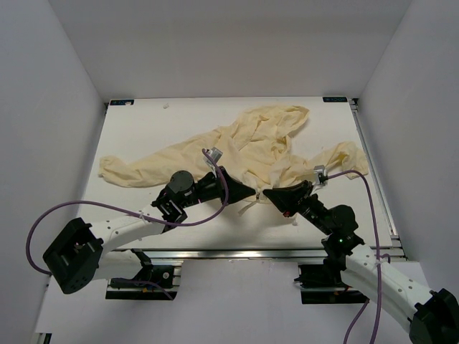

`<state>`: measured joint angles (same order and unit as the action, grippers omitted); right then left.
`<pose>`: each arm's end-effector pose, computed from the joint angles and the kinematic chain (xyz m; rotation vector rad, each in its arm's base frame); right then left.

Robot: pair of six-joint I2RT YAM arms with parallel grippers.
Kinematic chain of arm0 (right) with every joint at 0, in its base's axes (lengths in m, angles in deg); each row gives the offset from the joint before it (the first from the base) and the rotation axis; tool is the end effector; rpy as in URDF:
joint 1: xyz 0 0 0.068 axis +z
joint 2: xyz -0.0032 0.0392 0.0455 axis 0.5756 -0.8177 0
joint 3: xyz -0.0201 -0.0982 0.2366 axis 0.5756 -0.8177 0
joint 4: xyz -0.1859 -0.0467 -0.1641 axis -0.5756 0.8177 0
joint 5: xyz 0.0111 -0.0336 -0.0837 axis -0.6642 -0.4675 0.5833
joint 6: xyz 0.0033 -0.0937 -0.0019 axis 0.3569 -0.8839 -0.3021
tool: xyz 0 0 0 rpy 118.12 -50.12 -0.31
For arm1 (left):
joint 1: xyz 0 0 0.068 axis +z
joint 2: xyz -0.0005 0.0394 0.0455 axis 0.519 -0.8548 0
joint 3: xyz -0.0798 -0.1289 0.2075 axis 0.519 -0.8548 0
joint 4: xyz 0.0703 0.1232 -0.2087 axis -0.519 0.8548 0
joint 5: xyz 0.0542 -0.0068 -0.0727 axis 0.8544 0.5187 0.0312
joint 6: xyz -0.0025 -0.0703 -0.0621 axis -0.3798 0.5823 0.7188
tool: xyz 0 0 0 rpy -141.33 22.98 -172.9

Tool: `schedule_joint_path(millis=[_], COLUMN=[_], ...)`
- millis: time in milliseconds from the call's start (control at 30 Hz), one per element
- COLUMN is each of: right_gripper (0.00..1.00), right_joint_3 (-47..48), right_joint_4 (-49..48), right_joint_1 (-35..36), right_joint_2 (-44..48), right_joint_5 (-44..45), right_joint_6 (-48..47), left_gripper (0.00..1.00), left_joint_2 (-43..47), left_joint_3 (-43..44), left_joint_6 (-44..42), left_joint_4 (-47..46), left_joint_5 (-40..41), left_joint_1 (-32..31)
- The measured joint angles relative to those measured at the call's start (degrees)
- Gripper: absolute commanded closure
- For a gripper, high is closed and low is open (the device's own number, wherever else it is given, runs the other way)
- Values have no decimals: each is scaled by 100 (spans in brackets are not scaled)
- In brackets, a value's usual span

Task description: Zip up the jacket

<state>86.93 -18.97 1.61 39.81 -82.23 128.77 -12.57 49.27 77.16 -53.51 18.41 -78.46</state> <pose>0.1459 0.1347 0.2568 -0.1942 1.3291 1.3027 0.1823 -0.2506 0.2574 0.4333 1.7299 -1.5735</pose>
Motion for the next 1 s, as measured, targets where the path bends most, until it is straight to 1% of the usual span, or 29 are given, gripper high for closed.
schedule_joint_path(millis=[400,667,867,1000], right_gripper=[100,100,100,100], right_joint_3=[-127,-223,-136,66], right_joint_4=[-52,-15,-236,-732], right_joint_1=[-4,-4,-92,-476], right_joint_2=[168,254,-302,-955], right_joint_5=[-146,-713,-1311,-1910], right_joint_6=[-2,-192,-442,-428], left_gripper=[100,100,100,100], left_joint_2=[-59,-52,37,291], left_joint_3=[-44,-138,-192,-236], left_joint_6=[232,254,251,208], left_joint_4=[-323,-374,-437,-299], left_joint_5=[-205,-374,-634,-680], left_joint_1=[33,107,264,485])
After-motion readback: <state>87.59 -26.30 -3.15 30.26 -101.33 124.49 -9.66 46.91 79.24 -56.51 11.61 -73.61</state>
